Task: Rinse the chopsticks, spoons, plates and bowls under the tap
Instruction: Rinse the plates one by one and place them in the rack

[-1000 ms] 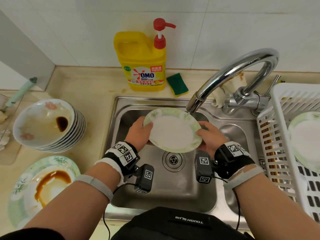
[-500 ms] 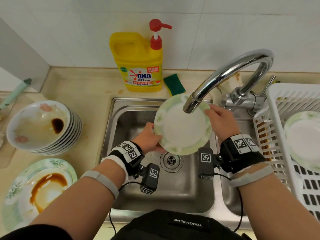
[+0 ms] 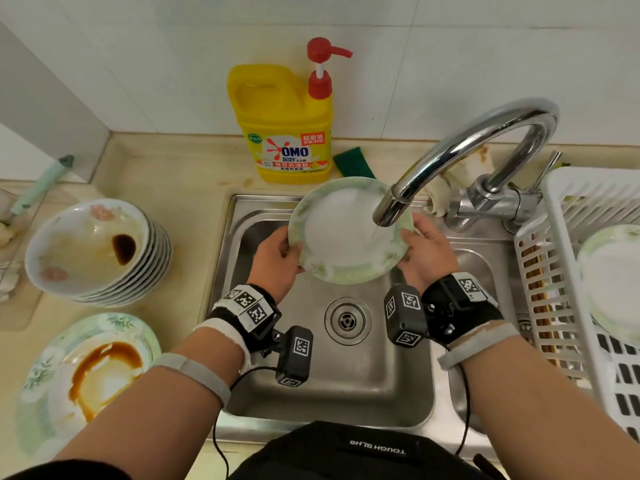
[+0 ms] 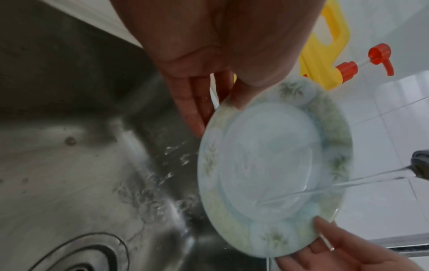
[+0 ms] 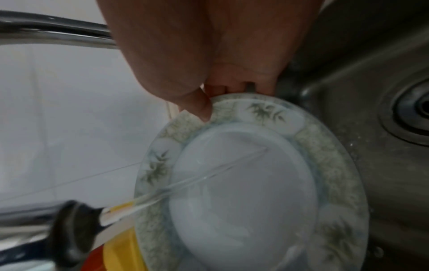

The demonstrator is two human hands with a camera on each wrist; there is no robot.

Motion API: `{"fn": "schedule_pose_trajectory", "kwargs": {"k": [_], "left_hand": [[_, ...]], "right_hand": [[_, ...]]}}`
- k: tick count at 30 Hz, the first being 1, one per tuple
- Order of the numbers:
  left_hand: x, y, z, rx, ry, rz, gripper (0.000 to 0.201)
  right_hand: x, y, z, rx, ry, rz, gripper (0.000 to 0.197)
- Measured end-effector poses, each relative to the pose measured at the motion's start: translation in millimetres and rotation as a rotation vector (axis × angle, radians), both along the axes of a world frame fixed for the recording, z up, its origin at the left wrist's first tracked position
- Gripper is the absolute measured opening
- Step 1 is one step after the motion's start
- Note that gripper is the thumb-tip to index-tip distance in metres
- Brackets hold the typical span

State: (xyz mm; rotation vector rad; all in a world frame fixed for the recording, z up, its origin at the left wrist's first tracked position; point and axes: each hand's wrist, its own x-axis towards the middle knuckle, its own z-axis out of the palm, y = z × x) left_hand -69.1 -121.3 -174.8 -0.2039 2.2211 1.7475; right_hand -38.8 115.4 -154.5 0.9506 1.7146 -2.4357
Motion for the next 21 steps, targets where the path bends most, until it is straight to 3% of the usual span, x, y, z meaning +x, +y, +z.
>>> {"fn": "schedule_pose_trajectory", "kwargs": {"k": [5, 9, 16, 21], "left_hand": [[-6, -17, 17, -0.177, 0.171, -0.019, 0.019], [-13, -22, 29, -0.209, 0.207, -0.013, 0.02], [-11, -17, 28, -0.161, -0.076, -0.051, 0.022], [0, -8, 9, -0.117, -0.267, -0.129, 0.02]], "right_hand": [[4, -14, -15, -0.136, -0.185, 0.015, 0.037], [12, -20, -17, -0.11, -0.298, 0.104, 0.038], [18, -6, -6, 0.01, -0.402, 0.084, 0.027], [10, 13, 15, 0.121, -0.34, 0.062, 0.016]]}}
